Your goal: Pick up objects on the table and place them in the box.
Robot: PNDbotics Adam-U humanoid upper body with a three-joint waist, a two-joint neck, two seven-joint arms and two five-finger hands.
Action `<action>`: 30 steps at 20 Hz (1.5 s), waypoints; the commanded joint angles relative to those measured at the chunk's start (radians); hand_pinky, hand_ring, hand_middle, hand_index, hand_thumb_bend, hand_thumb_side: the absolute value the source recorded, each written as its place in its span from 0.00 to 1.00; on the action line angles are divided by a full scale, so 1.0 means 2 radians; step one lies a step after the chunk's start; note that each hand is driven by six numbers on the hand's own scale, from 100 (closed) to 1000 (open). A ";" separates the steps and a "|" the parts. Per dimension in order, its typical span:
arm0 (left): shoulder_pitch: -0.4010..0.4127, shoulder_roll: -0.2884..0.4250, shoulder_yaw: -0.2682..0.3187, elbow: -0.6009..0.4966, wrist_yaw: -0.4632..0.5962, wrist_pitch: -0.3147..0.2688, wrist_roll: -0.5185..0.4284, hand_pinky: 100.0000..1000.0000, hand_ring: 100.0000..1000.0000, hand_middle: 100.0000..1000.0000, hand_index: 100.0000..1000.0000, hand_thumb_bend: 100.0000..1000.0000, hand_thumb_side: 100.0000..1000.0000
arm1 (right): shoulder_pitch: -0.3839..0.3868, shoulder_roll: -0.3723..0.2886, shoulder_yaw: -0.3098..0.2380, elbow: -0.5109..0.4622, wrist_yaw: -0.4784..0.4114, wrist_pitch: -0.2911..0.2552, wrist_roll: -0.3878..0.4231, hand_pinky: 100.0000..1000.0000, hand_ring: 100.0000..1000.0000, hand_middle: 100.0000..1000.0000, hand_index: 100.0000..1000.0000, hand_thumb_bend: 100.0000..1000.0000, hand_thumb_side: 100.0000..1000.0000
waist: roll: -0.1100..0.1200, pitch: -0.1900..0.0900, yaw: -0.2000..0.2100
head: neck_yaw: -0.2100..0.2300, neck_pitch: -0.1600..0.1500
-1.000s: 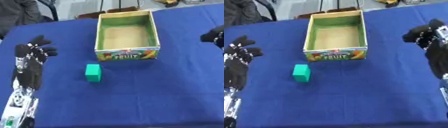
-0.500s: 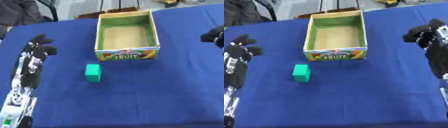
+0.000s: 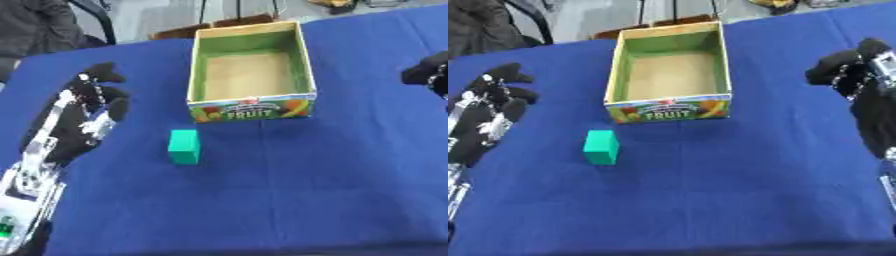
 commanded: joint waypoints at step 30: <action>-0.130 0.022 -0.088 0.144 -0.300 -0.024 -0.110 0.67 0.61 0.65 0.88 0.61 0.43 | -0.005 -0.002 -0.001 -0.005 -0.001 0.001 0.001 0.69 0.62 0.50 0.58 0.00 0.92 | -0.008 -0.010 -0.002 | 0.005 0.002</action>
